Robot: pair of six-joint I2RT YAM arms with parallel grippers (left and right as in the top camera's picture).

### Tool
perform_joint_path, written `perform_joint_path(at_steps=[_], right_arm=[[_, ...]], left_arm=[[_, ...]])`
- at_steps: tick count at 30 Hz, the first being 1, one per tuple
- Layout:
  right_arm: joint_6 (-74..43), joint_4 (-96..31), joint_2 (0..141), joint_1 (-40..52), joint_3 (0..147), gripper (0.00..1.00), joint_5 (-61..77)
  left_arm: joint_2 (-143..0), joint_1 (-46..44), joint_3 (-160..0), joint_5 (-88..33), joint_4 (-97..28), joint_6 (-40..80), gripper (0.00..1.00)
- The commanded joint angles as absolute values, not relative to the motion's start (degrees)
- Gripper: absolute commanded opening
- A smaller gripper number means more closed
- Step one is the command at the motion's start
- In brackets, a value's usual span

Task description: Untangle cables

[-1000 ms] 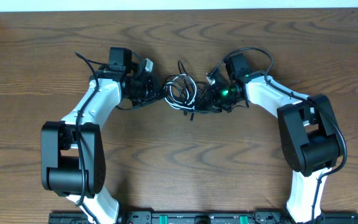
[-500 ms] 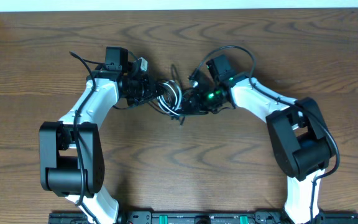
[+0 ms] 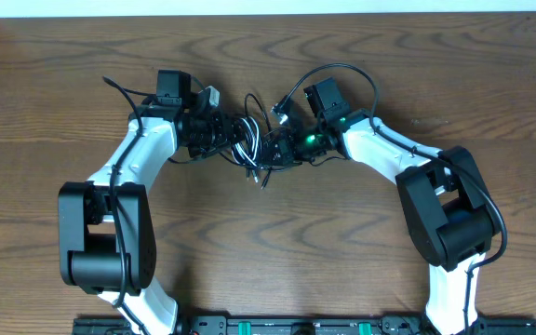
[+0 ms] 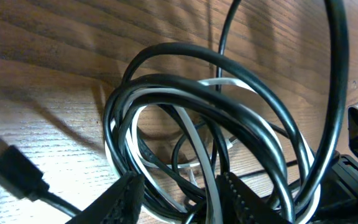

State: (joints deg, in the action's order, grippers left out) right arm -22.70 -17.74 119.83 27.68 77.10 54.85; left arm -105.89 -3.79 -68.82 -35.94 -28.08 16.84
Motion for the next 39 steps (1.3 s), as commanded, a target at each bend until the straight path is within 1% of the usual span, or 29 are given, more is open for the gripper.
perform_joint_path(at_steps=[1,2,4,5,8,12,15,17,19,24,27,34,35,36,37,38,39], right_arm=[[-23.3,-16.5,120.4,28.0,78.0,0.07,57.8],[-24.3,-15.8,120.4,28.0,78.0,0.06,57.8],[-25.4,-14.9,120.4,28.0,78.0,0.01,57.8],[-25.9,-14.5,120.4,28.0,78.0,0.01,57.9],[-26.1,-14.3,120.4,28.2,78.0,0.01,58.3],[-26.1,-14.3,120.4,28.4,78.0,0.01,58.3],[-26.0,-14.3,120.4,28.6,78.0,0.01,58.3],[-25.6,-14.3,120.4,28.6,78.0,0.01,58.3],[-25.6,-14.3,120.4,28.5,78.0,0.01,58.3],[-25.6,-14.1,120.4,29.0,78.0,0.01,58.3],[-25.6,-14.1,120.4,29.1,78.0,0.01,58.3],[-25.6,-13.8,120.4,29.1,78.0,0.01,58.3],[-25.6,-13.9,120.4,29.1,78.0,0.01,58.3],[-25.6,-13.9,120.4,29.1,78.0,0.01,58.3],[-25.7,-13.9,120.4,29.1,78.0,0.01,58.3],[-25.6,-13.9,120.4,29.1,78.0,0.01,58.3],[-25.6,-13.9,120.4,29.1,78.0,0.01,58.3]], left_arm=[[-105.8,-3.6,-68.8,-35.9,-28.1,16.6,0.44],[-105.8,-3.6,-68.8,-35.9,-28.1,16.6,0.44],[-105.8,-3.7,-68.8,-36.0,-28.1,16.6,0.45],[-105.8,-3.9,-68.8,-36.0,-28.1,16.6,0.47],[-105.8,-4.8,-68.8,-36.0,-27.7,16.6,0.5],[-105.8,-6.7,-68.8,-35.9,-27.0,16.6,0.51],[-105.8,-7.8,-68.8,-35.9,-26.6,16.6,0.5],[-105.8,-8.0,-68.8,-35.9,-26.6,16.6,0.42],[-105.8,-8.0,-68.8,-36.0,-26.7,16.6,0.38],[-105.8,-8.6,-68.8,-36.8,-26.7,16.6,0.39],[-106.1,-9.7,-68.8,-36.8,-26.5,16.6,0.43],[-107.9,-12.0,-68.8,-36.8,-24.9,16.6,0.43],[-108.0,-12.2,-68.8,-36.8,-24.9,16.6,0.41],[-108.2,-12.3,-68.8,-36.8,-24.7,16.6,0.32],[-108.3,-12.5,-68.8,-36.8,-24.7,16.6,0.21],[-108.4,-12.6,-68.8,-36.8,-24.6,16.6,0.13],[-108.5,-12.8,-68.8,-36.8,-24.6,16.6,0.08]])
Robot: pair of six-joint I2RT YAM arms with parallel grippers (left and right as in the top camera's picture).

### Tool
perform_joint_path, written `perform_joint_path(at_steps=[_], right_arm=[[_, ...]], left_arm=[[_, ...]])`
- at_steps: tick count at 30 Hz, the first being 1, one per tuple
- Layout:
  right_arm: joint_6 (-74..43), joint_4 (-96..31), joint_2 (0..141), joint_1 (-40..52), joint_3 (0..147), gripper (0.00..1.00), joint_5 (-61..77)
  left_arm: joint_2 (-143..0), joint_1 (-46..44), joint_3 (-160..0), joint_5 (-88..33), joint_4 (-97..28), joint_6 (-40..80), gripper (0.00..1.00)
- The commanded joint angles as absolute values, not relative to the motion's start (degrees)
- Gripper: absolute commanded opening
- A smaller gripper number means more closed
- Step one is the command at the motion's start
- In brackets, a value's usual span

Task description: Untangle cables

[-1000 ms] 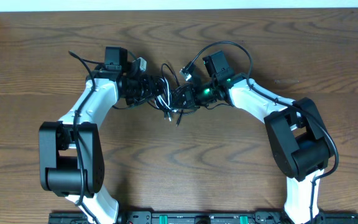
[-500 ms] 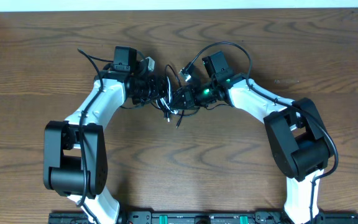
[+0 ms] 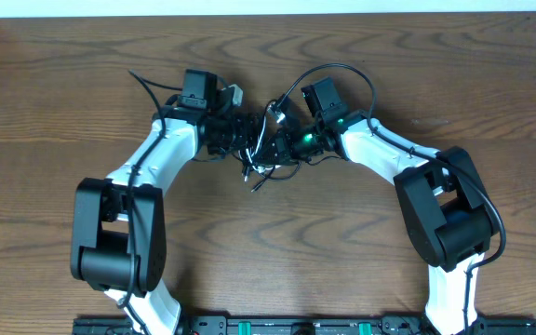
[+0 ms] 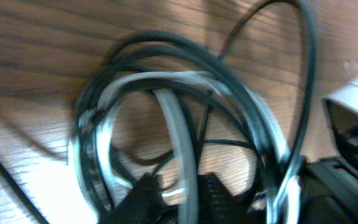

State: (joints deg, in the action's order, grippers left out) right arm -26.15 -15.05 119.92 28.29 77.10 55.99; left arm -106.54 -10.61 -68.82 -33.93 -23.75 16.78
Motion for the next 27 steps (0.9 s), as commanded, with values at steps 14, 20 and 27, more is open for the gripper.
perform_joint_path(at_steps=[14,20,27], right_arm=[[-25.7,-13.6,120.4,28.4,78.0,0.35,57.3],[-30.5,-11.8,120.4,28.2,78.0,0.45,57.1],[-43.8,-10.9,120.4,28.3,78.0,0.41,57.1]], left_arm=[[-108.5,-4.6,-68.8,-33.8,-27.3,24.9,0.07],[-108.5,-0.6,-68.8,-33.8,-30.0,31.2,0.08],[-108.5,0.6,-68.7,-33.8,-30.9,40.7,0.07]])
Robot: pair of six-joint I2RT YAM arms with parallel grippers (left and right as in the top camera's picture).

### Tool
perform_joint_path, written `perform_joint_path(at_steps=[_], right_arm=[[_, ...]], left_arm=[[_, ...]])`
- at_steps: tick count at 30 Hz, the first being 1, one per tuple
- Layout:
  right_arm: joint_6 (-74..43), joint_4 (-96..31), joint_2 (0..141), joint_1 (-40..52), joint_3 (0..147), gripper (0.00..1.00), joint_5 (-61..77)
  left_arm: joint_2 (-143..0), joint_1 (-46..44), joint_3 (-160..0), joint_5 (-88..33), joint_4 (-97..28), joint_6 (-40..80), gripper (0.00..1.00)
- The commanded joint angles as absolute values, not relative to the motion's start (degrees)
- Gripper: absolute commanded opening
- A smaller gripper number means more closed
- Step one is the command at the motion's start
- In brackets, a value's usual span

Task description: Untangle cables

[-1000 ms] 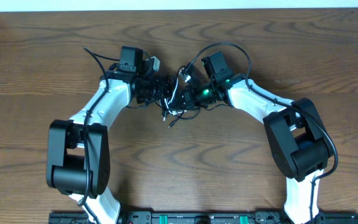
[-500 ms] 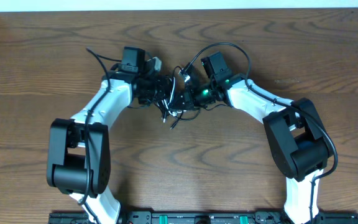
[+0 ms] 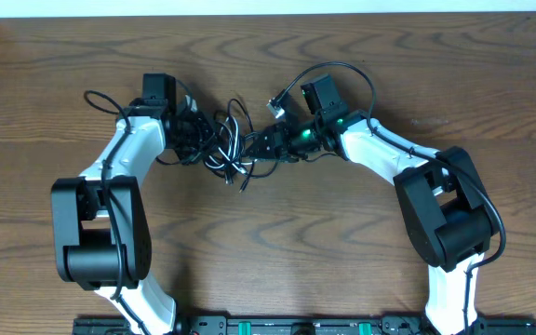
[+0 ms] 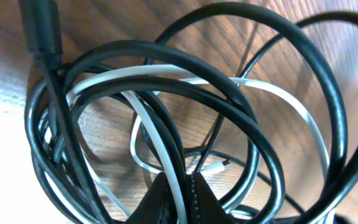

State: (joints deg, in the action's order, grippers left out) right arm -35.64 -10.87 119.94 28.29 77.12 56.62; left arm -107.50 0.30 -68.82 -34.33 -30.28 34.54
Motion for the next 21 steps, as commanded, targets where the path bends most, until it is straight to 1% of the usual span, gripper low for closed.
perform_joint_path(at_steps=[1,2,4,6,12,18,21], right_arm=[[-46.5,-10.9,120.4,28.6,78.0,0.37,57.1],[-47.7,-10.9,120.4,28.7,78.0,0.34,57.1],[-51.5,-10.9,120.4,29.4,78.0,0.22,56.5],[-54.8,-10.9,120.4,30.2,78.0,0.18,55.0],[-60.9,-10.9,120.4,33.5,78.0,0.22,46.7],[-61.7,-8.6,120.4,35.7,78.0,0.25,39.5],[-61.7,-6.8,120.4,36.3,78.0,0.26,36.6]], left_arm=[[-108.5,0.6,-68.7,-33.8,-31.0,42.6,0.07],[-108.5,0.6,-68.7,-33.8,-31.0,43.8,0.07],[-108.5,0.6,-68.7,-33.8,-31.0,47.0,0.08],[-108.5,0.6,-68.7,-33.8,-31.0,48.3,0.08],[-108.5,0.6,-68.7,-33.8,-31.0,48.4,0.08],[-108.5,0.6,-68.7,-33.8,-31.0,48.2,0.08],[-108.5,0.6,-68.7,-33.8,-31.0,46.0,0.08]])
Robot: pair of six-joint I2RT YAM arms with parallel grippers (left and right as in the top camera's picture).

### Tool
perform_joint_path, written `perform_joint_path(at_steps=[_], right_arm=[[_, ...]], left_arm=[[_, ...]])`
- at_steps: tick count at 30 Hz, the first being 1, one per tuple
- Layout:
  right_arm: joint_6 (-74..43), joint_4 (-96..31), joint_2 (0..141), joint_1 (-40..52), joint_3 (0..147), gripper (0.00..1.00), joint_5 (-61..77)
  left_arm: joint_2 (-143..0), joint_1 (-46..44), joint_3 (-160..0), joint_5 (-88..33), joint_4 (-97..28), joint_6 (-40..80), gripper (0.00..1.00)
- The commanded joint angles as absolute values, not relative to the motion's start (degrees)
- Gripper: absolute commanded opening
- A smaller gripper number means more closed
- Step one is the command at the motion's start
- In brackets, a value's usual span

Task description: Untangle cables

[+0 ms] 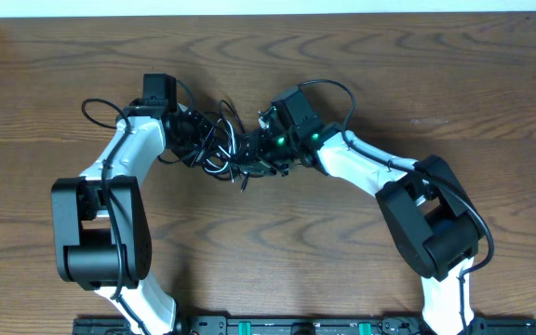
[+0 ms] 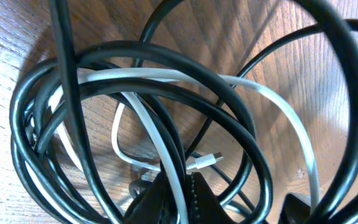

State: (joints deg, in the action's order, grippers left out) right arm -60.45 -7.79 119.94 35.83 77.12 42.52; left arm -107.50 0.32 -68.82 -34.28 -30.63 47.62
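Observation:
A knot of black and white cables [image 1: 220, 147] lies on the table between my two arms. My left gripper [image 1: 194, 140] is at the knot's left side. In the left wrist view my left gripper [image 2: 180, 190] is shut on a white cable [image 2: 160, 143] with black strands beside it. Thick black loops [image 2: 241, 124] ring the white cable, and a small white plug [image 2: 205, 162] rests on the wood behind. My right gripper [image 1: 257, 154] reaches into the knot's right side. The cables hide how its jaws stand.
The brown wooden table [image 1: 342, 242] runs out on all sides. A loose black loop [image 1: 100, 107] sticks out left of the left wrist. Both arm bases [image 1: 100, 251] stand near the front edge.
My right arm has moved left, further into the knot, and the knot is more bunched. The left gripper stays shut on the white cable in much the same place.
At first my left gripper was open around the cable loops, with the right gripper at the knot's right. Then the left had moved right, its jaws nearer together. Later it was shut on the white cable and further left, the knot stretched. Now the right arm has come leftward.

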Motion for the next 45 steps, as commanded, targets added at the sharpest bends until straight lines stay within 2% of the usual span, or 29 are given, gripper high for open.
perform_joint_path(at_steps=[1,6,13,16,17,18,20,24,35,39,45], right_arm=[[-61.7,-6.0,120.4,36.5,78.0,0.26,36.3],[-61.7,-1.1,120.4,37.1,78.0,0.26,36.1],[-61.7,-0.6,120.4,37.2,78.0,0.24,33.7],[-61.7,-0.6,120.4,37.2,78.0,0.15,33.8],[-61.7,-0.6,120.4,37.2,78.0,0.05,33.8],[-61.6,-0.7,120.4,37.2,78.0,0.01,33.8],[-60.4,-1.4,120.4,37.1,78.0,0.01,33.8],[-50.0,-4.6,120.4,36.1,78.0,0.01,36.5],[-33.1,-24.6,120.4,28.1,78.0,0.01,37.2],[-27.3,-32.2,120.4,25.7,78.0,0.01,30.4],[-26.5,-39.6,120.4,25.1,77.9,0.01,16.9]], left_arm=[[-108.5,0.6,-68.7,-33.8,-31.0,45.4,0.08],[-108.5,0.6,-68.7,-33.8,-31.0,39.5,0.08],[-108.5,0.6,-68.7,-33.8,-31.0,34.0,0.08],[-108.5,0.6,-68.7,-33.8,-31.0,33.8,0.08],[-108.5,0.6,-68.7,-33.8,-31.0,32.8,0.08],[-108.5,0.6,-68.7,-33.8,-31.0,32.8,0.08],[-108.5,0.6,-68.7,-33.8,-31.0,32.5,0.08],[-108.5,0.6,-68.7,-33.8,-31.0,30.3,0.08],[-108.5,0.6,-68.7,-33.8,-30.7,29.3,0.08],[-108.5,0.6,-68.7,-33.8,-30.7,29.1,0.08],[-108.5,0.6,-68.7,-33.8,-30.7,28.9,0.08]])
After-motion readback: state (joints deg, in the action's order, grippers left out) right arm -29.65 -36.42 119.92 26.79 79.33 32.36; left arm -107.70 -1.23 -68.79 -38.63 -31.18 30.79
